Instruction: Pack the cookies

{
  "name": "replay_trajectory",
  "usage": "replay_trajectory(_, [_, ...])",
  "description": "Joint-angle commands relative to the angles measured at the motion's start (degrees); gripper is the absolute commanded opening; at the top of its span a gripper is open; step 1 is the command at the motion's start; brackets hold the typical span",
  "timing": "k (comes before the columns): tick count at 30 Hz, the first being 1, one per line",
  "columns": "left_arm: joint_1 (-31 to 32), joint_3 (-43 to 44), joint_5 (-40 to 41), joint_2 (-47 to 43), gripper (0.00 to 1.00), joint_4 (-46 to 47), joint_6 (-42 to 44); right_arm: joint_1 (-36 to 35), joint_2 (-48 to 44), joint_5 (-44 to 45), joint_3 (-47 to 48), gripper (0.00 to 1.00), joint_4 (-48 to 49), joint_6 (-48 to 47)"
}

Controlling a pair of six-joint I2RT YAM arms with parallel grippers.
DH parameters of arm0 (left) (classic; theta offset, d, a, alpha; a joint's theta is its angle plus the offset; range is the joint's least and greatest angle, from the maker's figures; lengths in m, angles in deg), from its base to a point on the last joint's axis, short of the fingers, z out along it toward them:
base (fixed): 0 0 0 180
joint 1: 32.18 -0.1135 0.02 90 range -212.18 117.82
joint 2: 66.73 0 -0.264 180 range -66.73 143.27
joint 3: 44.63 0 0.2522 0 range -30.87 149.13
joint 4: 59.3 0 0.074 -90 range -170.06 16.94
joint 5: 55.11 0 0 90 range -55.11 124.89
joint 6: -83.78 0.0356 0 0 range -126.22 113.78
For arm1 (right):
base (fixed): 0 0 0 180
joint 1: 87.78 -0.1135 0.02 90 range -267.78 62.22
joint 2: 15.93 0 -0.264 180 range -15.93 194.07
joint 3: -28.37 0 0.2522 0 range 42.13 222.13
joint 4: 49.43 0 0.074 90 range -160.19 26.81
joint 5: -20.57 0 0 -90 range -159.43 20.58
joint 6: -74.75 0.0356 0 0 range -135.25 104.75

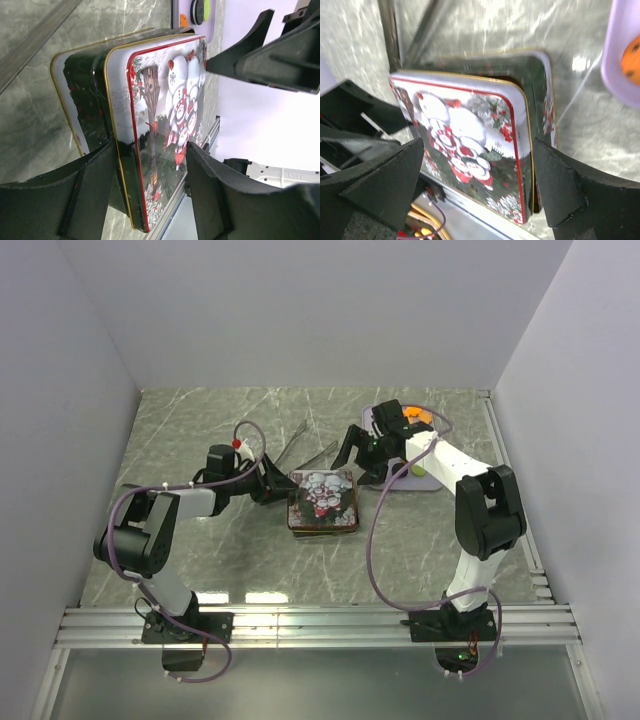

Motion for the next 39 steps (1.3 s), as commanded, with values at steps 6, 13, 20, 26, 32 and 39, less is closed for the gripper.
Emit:
replay_trajectory(6, [1.21, 5.66, 2.72, 1.39, 0.61, -5.24, 0.61, 1.04, 5.04, 1.58, 7.95, 0.95, -3.69, -0.5])
replay_trajectory(13, [1.65, 8.13, 7.81, 2.27, 0.6, -14.37, 1.67, 2.1, 4.87, 0.44, 8.57, 0.95, -4.22, -0.59])
replay_trajectory(20, [2.0, 8.48, 11.07, 0.43, 0.61, -20.54, -0.88, 2.27, -1.97, 3.77, 1.38, 0.95, -6.06, -1.65])
replay_trajectory(26, [3.67, 11.29, 13.53, -0.62, 0.61, -24.66, 0.09, 2.89, -7.86, 4.04, -5.39, 0.95, -4.58, -0.51])
replay_trajectory(32, [5.69, 16.04, 16.52, -0.19, 0.61, -29.59, 1.94, 2.97, -12.88, 3.95, -14.17, 0.95, -1.94, 1.25])
replay_trajectory(39, [7.88, 19.64, 18.19, 0.69, 0.61, -32.66, 1.06, 5.95, -15.96, -5.96, -26.66, 0.93, 14.71, 9.05])
